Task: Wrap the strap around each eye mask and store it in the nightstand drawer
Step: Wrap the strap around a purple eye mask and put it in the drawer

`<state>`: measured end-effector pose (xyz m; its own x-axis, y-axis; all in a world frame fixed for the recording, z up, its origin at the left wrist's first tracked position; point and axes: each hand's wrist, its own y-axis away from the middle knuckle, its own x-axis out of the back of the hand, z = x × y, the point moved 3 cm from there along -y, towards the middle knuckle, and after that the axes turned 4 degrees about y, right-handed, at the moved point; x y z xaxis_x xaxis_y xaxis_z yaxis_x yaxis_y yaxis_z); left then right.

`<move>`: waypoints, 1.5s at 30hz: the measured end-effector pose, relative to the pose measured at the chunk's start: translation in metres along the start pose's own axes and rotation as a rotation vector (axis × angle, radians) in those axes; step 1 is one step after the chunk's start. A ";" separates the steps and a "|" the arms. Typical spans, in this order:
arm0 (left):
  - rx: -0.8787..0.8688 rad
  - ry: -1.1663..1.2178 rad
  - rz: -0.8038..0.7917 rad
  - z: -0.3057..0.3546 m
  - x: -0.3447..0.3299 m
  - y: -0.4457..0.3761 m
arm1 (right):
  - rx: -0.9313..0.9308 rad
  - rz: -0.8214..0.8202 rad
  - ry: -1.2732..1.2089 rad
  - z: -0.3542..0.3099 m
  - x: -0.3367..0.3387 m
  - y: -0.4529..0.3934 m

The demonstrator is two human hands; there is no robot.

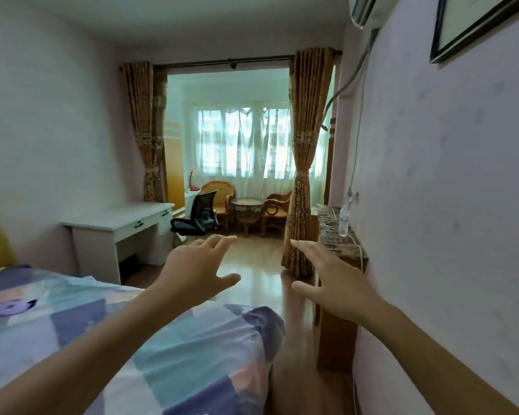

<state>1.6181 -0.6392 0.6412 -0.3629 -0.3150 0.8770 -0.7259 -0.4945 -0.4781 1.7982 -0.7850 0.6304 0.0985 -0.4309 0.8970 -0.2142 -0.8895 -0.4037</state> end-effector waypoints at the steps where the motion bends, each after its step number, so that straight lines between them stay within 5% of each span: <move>1: 0.016 -0.021 -0.009 -0.013 -0.013 -0.022 | 0.019 0.001 -0.008 0.011 -0.010 -0.025; 6: -0.011 -0.050 -0.020 -0.043 -0.081 -0.151 | 0.016 0.010 -0.015 0.087 -0.044 -0.131; 15: -0.179 0.018 -0.087 0.007 -0.220 -0.385 | -0.150 0.061 0.029 0.290 -0.064 -0.267; 22: -0.041 -0.025 -0.125 -0.044 -0.326 -0.521 | -0.063 -0.019 0.028 0.414 -0.133 -0.428; 32: 0.316 -0.025 -0.098 -0.210 -0.401 -0.643 | 0.248 -0.094 -0.102 0.429 -0.253 -0.701; 39: 0.512 0.181 -0.010 -0.323 -0.456 -0.722 | 0.305 -0.220 -0.479 0.416 -0.333 -0.857; 45: 0.581 0.140 0.006 -0.393 -0.490 -0.764 | 0.438 -0.267 -0.444 0.417 -0.382 -0.975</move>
<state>2.1206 0.2114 0.5965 -0.4682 -0.2291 0.8534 -0.2998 -0.8674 -0.3973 2.3750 0.1836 0.6063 0.5030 -0.1267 0.8550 0.2769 -0.9135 -0.2982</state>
